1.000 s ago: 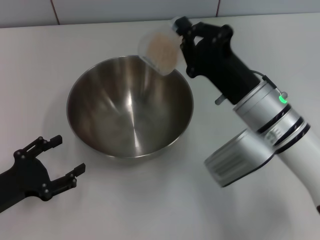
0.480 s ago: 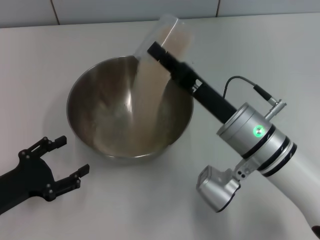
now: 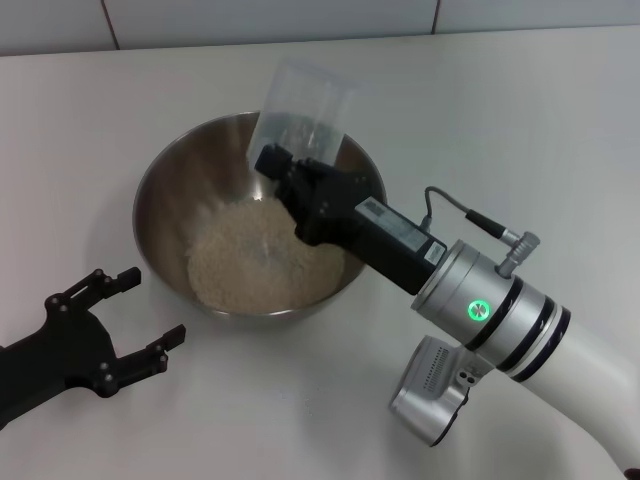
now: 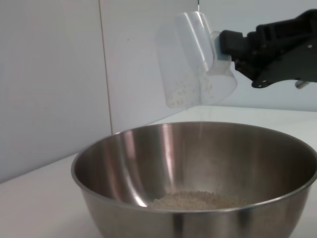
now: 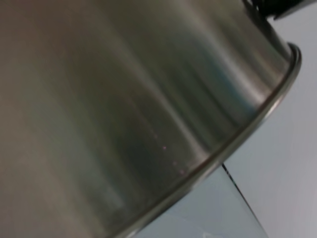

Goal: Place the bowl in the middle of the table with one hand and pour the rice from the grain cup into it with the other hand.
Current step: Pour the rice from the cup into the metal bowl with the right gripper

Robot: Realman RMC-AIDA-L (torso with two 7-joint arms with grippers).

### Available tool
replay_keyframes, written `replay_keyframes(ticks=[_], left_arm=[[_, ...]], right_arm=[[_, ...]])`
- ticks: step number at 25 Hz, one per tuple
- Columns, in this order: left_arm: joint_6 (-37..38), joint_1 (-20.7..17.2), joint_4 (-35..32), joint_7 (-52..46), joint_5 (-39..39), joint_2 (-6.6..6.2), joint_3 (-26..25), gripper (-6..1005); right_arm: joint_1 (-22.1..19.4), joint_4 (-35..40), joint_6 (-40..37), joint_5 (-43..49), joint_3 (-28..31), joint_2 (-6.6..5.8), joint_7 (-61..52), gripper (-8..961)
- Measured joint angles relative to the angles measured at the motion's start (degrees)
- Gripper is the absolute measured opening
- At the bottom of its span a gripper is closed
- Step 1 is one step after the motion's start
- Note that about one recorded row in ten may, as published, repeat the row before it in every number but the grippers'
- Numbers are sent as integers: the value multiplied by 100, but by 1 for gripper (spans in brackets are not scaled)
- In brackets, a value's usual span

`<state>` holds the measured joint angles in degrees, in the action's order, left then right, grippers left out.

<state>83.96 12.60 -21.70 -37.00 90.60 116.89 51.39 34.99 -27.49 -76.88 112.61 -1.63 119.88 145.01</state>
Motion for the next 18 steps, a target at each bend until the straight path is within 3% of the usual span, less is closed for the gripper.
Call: replay_keyframes(ticks=[6, 17, 18], left_arm=[[3, 9, -2, 0, 3, 0, -4, 847], [6, 49, -11, 22, 2, 22, 4, 846], [6, 54, -12, 25, 1, 24, 3, 846]], right_arm=[[-77, -193, 36, -11, 298, -1, -570, -2], [-670, -1202, 88, -102, 1248, 1, -5025, -1], [-670, -1202, 88, -102, 1248, 1, -5025, -1]])
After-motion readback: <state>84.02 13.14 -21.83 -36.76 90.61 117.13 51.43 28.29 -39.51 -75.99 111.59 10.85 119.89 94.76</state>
